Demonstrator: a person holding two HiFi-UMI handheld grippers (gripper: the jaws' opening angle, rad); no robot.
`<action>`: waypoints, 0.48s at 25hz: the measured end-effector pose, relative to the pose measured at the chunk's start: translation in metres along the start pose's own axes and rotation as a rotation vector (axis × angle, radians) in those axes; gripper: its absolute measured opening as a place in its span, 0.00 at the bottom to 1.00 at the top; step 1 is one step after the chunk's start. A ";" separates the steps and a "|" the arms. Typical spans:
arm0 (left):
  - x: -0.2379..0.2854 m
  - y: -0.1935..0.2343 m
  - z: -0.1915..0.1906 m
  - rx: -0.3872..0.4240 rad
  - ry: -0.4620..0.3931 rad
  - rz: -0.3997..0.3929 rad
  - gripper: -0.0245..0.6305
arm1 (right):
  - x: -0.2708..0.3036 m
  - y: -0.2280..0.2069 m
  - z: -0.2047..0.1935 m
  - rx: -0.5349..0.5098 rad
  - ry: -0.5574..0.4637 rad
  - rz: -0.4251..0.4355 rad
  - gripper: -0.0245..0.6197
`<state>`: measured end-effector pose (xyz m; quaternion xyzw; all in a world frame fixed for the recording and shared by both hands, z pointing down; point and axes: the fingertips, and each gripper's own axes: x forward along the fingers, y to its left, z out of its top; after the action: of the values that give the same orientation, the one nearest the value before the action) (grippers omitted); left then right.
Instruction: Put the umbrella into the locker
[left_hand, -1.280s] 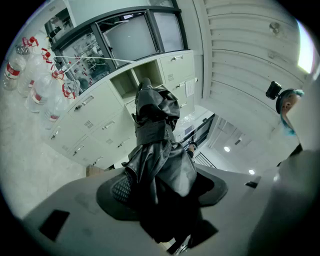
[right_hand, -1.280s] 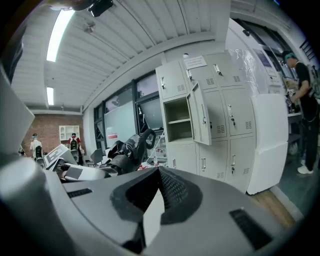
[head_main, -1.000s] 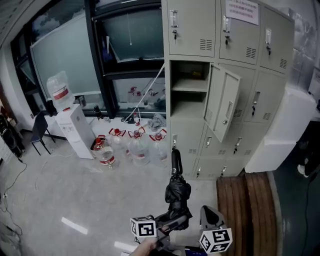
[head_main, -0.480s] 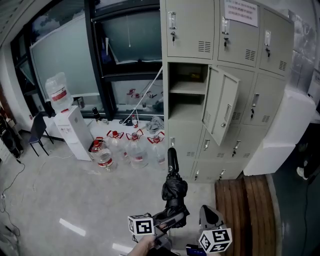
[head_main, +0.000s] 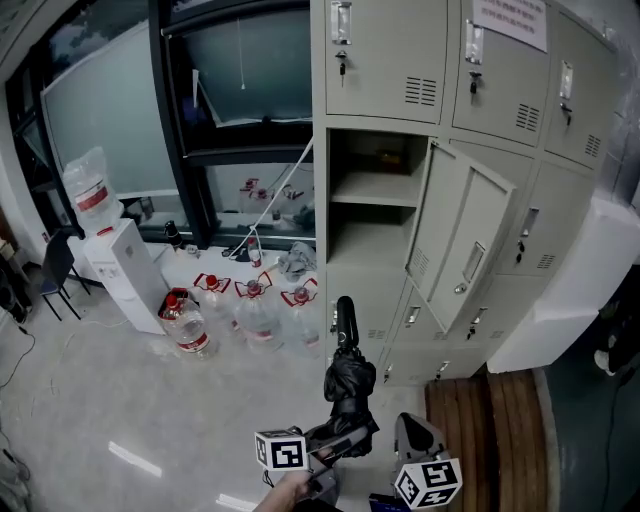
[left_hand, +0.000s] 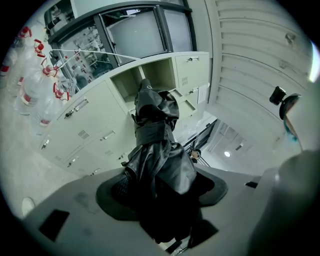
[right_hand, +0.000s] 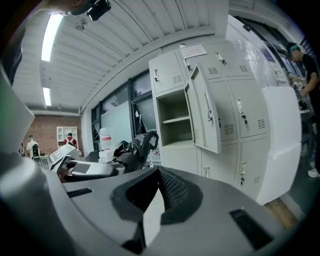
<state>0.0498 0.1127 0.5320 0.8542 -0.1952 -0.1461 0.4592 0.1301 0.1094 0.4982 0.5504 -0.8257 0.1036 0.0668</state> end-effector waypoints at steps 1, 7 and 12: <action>0.009 0.010 0.014 -0.002 0.007 -0.001 0.46 | 0.018 -0.007 0.004 0.000 0.007 -0.006 0.04; 0.062 0.059 0.101 -0.025 0.048 -0.024 0.45 | 0.121 -0.047 0.037 0.006 0.039 -0.048 0.04; 0.091 0.092 0.158 -0.022 0.080 -0.048 0.45 | 0.194 -0.064 0.059 0.010 0.036 -0.070 0.04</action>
<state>0.0441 -0.0915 0.5181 0.8588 -0.1546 -0.1246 0.4722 0.1149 -0.1025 0.4911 0.5773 -0.8041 0.1152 0.0828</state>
